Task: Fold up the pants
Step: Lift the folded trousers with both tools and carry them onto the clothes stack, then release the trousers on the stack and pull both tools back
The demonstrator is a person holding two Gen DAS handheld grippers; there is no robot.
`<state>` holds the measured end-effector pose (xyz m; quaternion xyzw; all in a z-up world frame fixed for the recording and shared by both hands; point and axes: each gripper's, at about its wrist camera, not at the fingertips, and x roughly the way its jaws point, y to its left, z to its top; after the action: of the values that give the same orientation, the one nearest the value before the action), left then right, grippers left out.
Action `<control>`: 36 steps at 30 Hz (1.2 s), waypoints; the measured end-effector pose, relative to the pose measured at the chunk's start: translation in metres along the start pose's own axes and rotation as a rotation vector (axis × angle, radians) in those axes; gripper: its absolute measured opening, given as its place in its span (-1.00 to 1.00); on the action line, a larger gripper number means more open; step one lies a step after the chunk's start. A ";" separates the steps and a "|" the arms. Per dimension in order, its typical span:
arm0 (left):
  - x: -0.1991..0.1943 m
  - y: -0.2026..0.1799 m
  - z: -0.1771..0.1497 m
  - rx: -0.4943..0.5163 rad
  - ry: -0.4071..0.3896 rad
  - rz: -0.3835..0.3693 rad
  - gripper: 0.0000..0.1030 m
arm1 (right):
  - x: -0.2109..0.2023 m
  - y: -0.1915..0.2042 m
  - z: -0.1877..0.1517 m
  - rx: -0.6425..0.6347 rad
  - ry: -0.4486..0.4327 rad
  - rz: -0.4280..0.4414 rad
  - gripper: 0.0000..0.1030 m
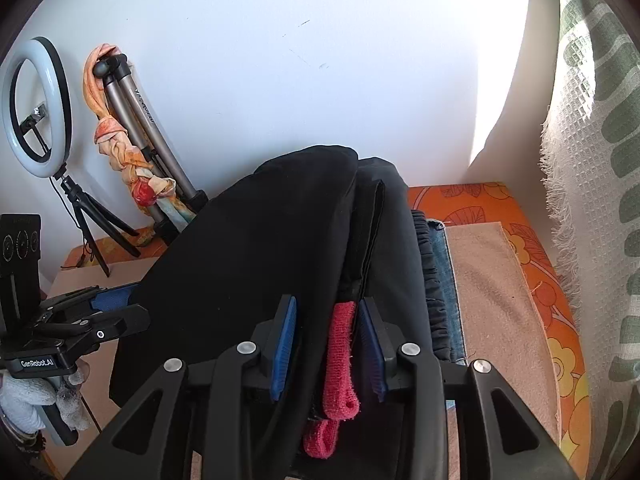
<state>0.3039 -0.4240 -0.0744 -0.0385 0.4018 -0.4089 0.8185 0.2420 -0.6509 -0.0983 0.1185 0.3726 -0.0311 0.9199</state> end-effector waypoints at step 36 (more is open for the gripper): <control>-0.211 -0.058 -0.103 0.144 -0.207 0.222 0.68 | -0.178 0.116 -0.101 -0.042 -0.190 -0.212 1.00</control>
<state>0.1231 -0.2873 0.0113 0.0229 0.2871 -0.3374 0.8962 0.0618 -0.5196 -0.0224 0.0557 0.2949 -0.1311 0.9449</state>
